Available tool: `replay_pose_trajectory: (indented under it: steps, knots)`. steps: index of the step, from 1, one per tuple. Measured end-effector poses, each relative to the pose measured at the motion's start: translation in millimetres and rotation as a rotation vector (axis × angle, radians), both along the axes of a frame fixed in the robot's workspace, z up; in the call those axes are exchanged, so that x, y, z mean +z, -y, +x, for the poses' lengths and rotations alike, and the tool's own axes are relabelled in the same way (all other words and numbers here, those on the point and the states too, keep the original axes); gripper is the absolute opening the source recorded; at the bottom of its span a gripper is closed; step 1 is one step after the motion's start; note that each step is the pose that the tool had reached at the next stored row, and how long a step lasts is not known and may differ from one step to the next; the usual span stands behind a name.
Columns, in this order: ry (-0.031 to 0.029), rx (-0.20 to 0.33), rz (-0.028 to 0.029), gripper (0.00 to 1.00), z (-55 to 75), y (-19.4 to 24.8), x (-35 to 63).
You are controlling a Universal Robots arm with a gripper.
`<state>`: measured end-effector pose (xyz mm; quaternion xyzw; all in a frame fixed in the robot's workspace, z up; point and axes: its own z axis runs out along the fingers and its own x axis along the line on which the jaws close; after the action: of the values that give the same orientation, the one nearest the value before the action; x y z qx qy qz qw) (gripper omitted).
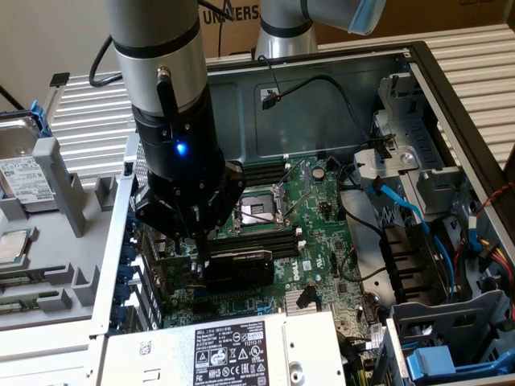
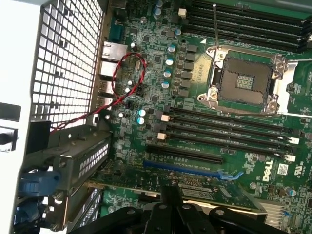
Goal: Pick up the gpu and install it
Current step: 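Press down on the gpu until it lock into place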
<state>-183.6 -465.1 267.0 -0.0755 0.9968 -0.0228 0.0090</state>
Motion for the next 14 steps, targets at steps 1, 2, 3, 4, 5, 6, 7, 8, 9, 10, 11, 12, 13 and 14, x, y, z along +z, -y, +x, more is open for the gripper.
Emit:
replay_pose_trajectory:
  steps: [1, 2, 3, 4, 5, 6, 7, 8, 9, 10, 11, 12, 13, 14]
  knots:
    - [0.0000, 0.000, 0.0002, 0.11, 0.0, -0.1, -0.2]
    - [-0.0001, 0.000, 0.0004, 0.11, 0.0, -0.1, -0.3]
    - [-0.0001, 0.000, 0.0007, 0.11, 0.0, -0.2, -0.4]
    - [0.0000, 0.000, 0.0010, 0.11, 0.0, -0.2, -0.5]
    - [0.0000, 0.000, 0.0014, 0.11, 0.0, -0.2, -0.5]
    - [0.0001, 0.000, 0.0017, 0.11, 0.0, -0.3, -0.5]
    - [0.0001, 0.000, 0.0020, 0.11, 0.0, -0.3, -0.5]
    - [0.0002, 0.000, 0.0023, 0.11, 0.0, -0.2, -0.5]
    - [0.0002, 0.000, 0.0028, 0.11, 0.0, -0.2, -0.2]
    - [0.0004, 0.000, 0.0033, 0.11, 0.0, -0.3, 0.4]
    - [0.0006, -0.001, 0.0038, 0.11, 0.0, -0.3, 1.0]
    - [0.0004, -0.001, 0.0040, 0.11, 0.0, -0.3, 1.9]
    - [0.0001, -0.001, 0.0037, 0.11, -0.1, -0.4, 3.3]
    - [-0.0002, -0.001, 0.0030, 0.11, -0.1, -0.3, 4.9]
